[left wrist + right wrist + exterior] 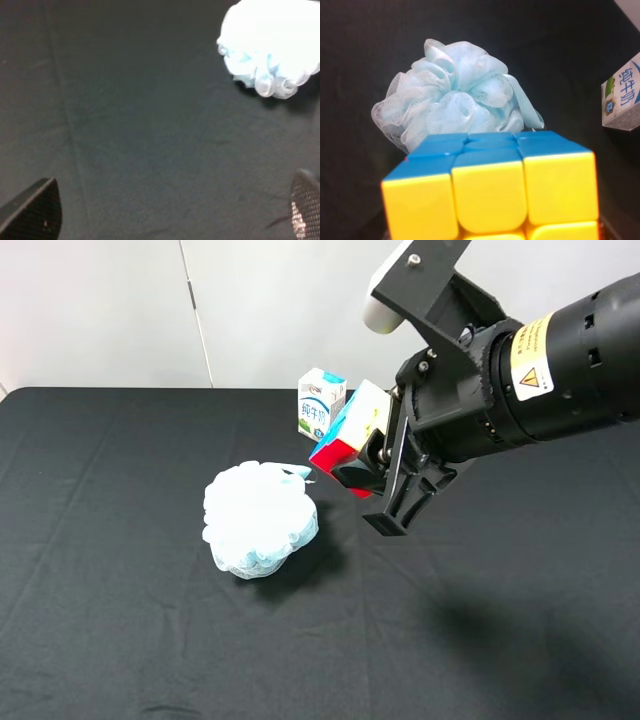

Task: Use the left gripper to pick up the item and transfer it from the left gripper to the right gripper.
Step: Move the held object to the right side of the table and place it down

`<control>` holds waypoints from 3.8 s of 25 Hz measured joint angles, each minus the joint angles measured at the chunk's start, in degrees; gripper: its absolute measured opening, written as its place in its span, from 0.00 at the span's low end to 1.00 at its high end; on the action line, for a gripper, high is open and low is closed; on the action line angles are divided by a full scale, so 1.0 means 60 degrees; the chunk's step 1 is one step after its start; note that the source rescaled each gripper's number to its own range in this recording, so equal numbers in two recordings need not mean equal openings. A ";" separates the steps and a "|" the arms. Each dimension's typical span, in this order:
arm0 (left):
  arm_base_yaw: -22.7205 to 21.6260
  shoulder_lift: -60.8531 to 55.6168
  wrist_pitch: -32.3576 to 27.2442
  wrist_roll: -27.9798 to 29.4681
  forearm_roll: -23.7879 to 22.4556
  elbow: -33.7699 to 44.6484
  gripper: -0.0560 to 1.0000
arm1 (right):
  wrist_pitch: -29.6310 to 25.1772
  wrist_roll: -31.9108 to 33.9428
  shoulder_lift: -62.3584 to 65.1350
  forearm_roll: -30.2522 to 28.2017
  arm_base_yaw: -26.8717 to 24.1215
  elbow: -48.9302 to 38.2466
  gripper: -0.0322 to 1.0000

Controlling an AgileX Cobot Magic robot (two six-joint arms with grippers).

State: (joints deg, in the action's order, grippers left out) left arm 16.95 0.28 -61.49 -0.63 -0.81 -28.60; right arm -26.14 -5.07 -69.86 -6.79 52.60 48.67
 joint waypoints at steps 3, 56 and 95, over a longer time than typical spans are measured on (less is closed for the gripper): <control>0.0000 -0.0079 0.0047 -0.0021 0.0000 0.0054 0.76 | 0.0000 0.0000 0.0000 0.0000 0.0000 0.0000 0.03; -0.3445 -0.0103 0.0076 -0.0081 0.0012 0.0054 0.76 | -0.1507 0.2710 0.0000 0.0149 -0.2149 0.0000 0.03; -0.3445 -0.0103 0.0111 -0.0005 0.0012 0.0054 1.00 | -0.1558 0.2726 -0.1529 0.0112 -0.2368 0.0008 0.03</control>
State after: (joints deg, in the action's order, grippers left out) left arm -3.72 -0.33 -60.82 -0.66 -0.74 -28.27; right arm -35.49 11.28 -79.03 -6.12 38.39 48.72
